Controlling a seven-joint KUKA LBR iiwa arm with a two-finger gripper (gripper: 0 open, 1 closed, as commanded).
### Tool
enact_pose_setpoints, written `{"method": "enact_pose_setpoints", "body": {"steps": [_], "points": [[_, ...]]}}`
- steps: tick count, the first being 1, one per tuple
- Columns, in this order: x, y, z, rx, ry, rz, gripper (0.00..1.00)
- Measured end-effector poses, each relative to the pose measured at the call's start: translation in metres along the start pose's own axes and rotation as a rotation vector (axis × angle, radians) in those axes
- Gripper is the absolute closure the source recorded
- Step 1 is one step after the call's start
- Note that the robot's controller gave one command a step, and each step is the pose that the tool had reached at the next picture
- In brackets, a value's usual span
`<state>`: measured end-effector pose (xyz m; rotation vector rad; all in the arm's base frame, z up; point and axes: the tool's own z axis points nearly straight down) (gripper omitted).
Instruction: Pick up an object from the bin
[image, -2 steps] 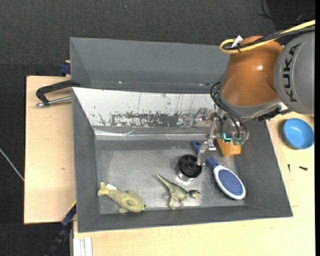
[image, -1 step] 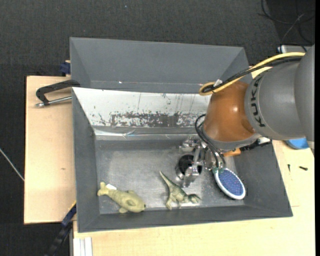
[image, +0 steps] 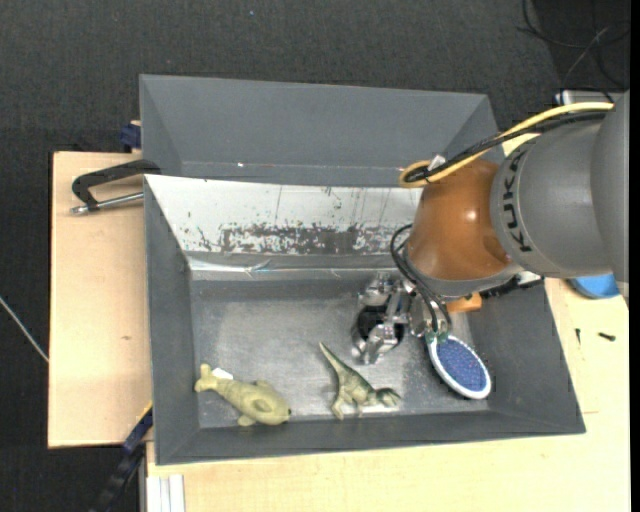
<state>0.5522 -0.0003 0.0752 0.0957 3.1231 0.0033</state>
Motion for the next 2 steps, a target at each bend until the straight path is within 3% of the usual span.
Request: {"method": "enact_pose_setpoints", "body": {"steps": [1,2], "points": [[0.007,-0.013,-0.104,0.002,0.005,0.017,1.00],[-0.005,-0.001,-0.182,0.001,0.002,0.003,1.00]]}}
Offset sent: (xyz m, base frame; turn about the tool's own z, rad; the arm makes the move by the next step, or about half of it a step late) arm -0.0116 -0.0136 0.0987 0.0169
